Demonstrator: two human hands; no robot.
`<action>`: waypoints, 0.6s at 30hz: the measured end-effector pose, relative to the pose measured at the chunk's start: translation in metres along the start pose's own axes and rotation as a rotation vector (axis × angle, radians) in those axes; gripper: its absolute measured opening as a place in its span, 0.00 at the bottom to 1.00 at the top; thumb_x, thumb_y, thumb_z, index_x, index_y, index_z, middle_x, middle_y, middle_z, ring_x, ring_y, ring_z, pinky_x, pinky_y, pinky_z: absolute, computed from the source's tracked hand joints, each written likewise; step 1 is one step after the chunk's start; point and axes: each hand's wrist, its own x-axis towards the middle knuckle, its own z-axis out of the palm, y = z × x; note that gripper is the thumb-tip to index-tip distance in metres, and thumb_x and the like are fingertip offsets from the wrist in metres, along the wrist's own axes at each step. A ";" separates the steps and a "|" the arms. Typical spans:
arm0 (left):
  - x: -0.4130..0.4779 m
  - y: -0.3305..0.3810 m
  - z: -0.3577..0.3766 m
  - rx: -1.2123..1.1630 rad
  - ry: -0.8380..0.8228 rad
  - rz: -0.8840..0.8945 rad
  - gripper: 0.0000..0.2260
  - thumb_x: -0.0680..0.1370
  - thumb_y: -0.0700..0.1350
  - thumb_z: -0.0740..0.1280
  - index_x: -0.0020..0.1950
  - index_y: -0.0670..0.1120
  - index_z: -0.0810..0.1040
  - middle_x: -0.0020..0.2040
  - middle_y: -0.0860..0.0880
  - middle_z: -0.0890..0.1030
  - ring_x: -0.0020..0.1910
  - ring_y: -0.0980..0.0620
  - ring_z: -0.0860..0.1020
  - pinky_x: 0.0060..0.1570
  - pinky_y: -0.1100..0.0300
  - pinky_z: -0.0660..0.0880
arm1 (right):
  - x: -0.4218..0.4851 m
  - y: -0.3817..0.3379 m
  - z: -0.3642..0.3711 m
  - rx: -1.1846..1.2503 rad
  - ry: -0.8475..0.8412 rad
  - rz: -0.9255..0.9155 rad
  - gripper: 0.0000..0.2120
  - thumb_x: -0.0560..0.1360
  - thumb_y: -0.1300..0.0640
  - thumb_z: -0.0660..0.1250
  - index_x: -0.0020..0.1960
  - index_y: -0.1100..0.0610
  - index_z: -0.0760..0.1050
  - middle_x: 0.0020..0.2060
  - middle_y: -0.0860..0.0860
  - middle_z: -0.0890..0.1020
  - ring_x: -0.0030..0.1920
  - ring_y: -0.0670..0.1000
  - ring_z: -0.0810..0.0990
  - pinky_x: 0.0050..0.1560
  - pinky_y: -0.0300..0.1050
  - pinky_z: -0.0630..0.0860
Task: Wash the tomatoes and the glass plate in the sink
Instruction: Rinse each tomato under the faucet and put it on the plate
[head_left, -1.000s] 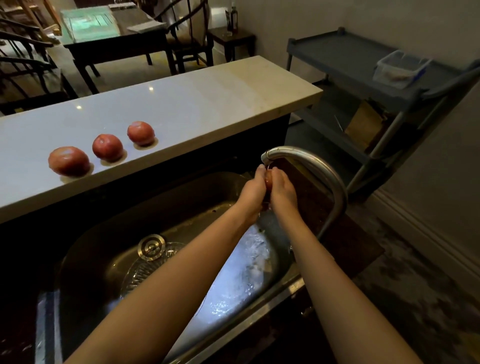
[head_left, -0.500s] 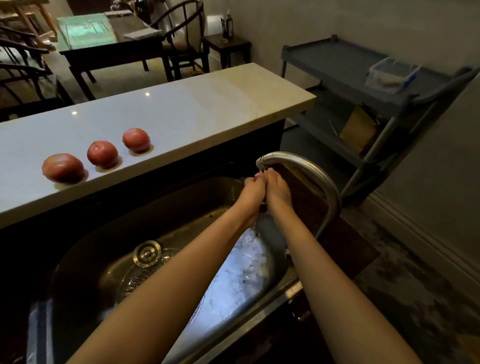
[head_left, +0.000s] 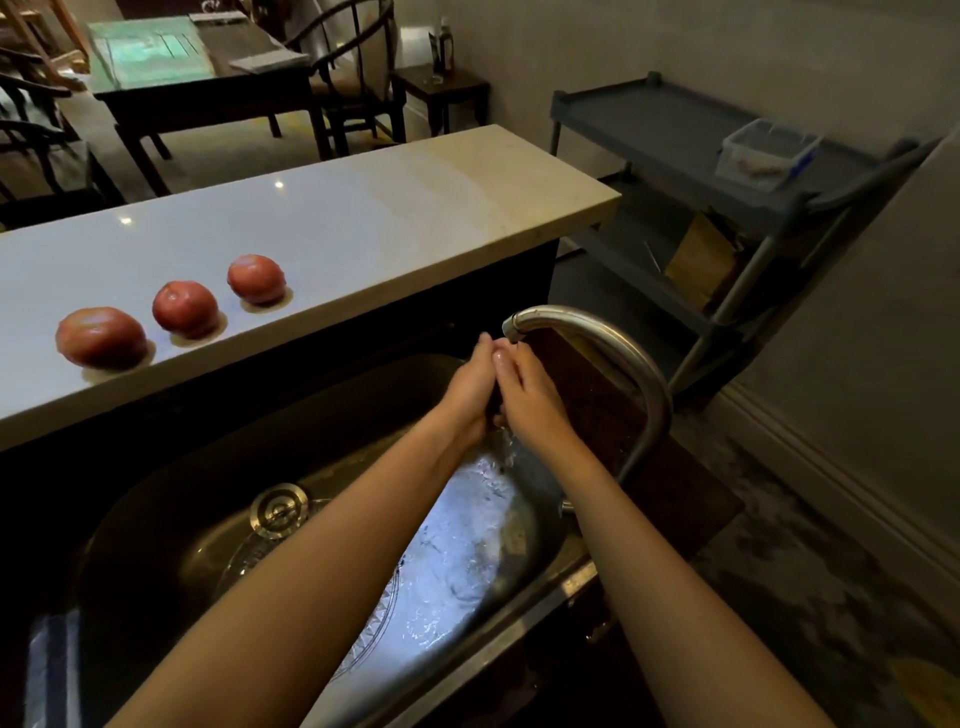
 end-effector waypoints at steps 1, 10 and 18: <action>0.001 0.001 -0.001 0.013 -0.005 0.004 0.24 0.81 0.58 0.49 0.54 0.44 0.77 0.41 0.46 0.79 0.37 0.51 0.77 0.30 0.62 0.73 | -0.001 0.002 -0.001 -0.007 -0.029 -0.030 0.15 0.80 0.46 0.52 0.62 0.50 0.68 0.59 0.51 0.73 0.53 0.49 0.75 0.29 0.30 0.73; -0.006 -0.009 -0.010 -0.067 -0.108 -0.002 0.16 0.81 0.51 0.57 0.62 0.44 0.75 0.54 0.43 0.79 0.49 0.50 0.79 0.44 0.58 0.78 | 0.000 0.005 -0.004 0.005 0.052 0.170 0.15 0.79 0.44 0.51 0.61 0.45 0.70 0.57 0.53 0.76 0.51 0.50 0.76 0.46 0.43 0.75; -0.006 -0.012 -0.027 0.008 -0.105 -0.039 0.16 0.81 0.54 0.55 0.51 0.45 0.75 0.43 0.43 0.84 0.38 0.52 0.84 0.34 0.61 0.81 | -0.022 0.025 -0.024 0.020 -0.084 -0.023 0.20 0.73 0.54 0.69 0.61 0.40 0.69 0.56 0.41 0.74 0.54 0.39 0.74 0.45 0.26 0.73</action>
